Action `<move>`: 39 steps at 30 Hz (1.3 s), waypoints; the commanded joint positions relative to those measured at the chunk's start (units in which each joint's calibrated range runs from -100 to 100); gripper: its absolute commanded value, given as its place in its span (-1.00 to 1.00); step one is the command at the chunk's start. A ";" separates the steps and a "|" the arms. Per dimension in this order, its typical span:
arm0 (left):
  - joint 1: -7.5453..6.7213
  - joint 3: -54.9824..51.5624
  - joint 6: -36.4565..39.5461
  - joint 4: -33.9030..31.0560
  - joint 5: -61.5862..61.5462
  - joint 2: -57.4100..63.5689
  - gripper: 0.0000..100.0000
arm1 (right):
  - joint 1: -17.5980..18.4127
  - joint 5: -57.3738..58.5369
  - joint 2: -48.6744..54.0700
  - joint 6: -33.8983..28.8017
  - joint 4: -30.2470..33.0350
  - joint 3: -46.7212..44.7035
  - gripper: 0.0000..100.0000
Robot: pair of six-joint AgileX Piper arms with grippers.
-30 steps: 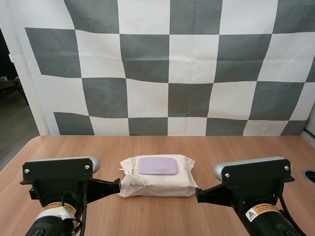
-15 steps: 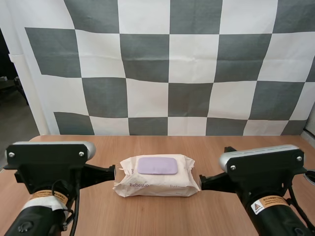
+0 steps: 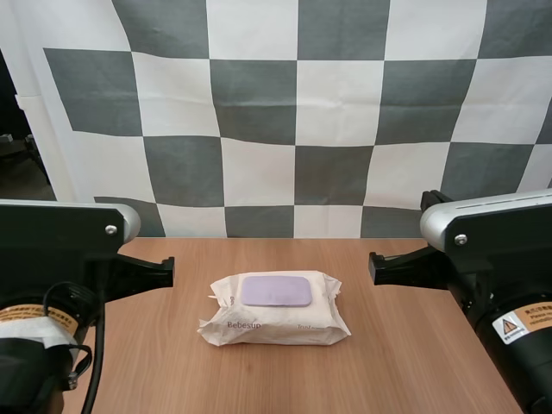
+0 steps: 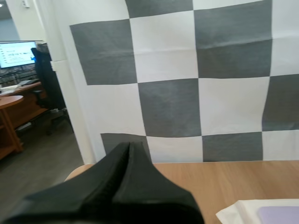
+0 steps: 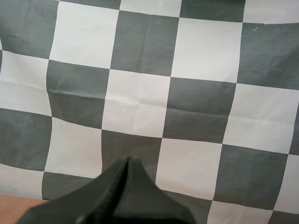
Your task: Open the wet wipes lid
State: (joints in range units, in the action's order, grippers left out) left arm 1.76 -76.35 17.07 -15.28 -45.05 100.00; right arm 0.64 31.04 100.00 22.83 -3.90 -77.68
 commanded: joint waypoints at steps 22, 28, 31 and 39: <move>1.58 21.38 13.79 -22.69 -18.06 -33.64 -1.00 | 0.01 9.30 -9.65 -0.06 -0.03 6.27 -1.00; 2.05 21.38 20.32 -30.60 -12.82 -44.54 -1.00 | 0.01 9.30 -12.91 -0.06 -0.03 6.27 -1.00; 4.88 21.42 21.96 -32.70 -8.90 -48.36 -1.00 | 0.01 9.30 -13.95 -0.06 -0.03 6.27 -1.00; 21.79 21.97 1.32 -4.83 13.04 -58.69 -1.00 | 0.01 7.96 -16.10 2.20 -0.03 6.27 -1.00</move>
State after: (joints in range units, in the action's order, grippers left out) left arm 13.61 -54.33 35.54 -45.32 -38.19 44.03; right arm 0.64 39.41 84.20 25.02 -3.90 -71.48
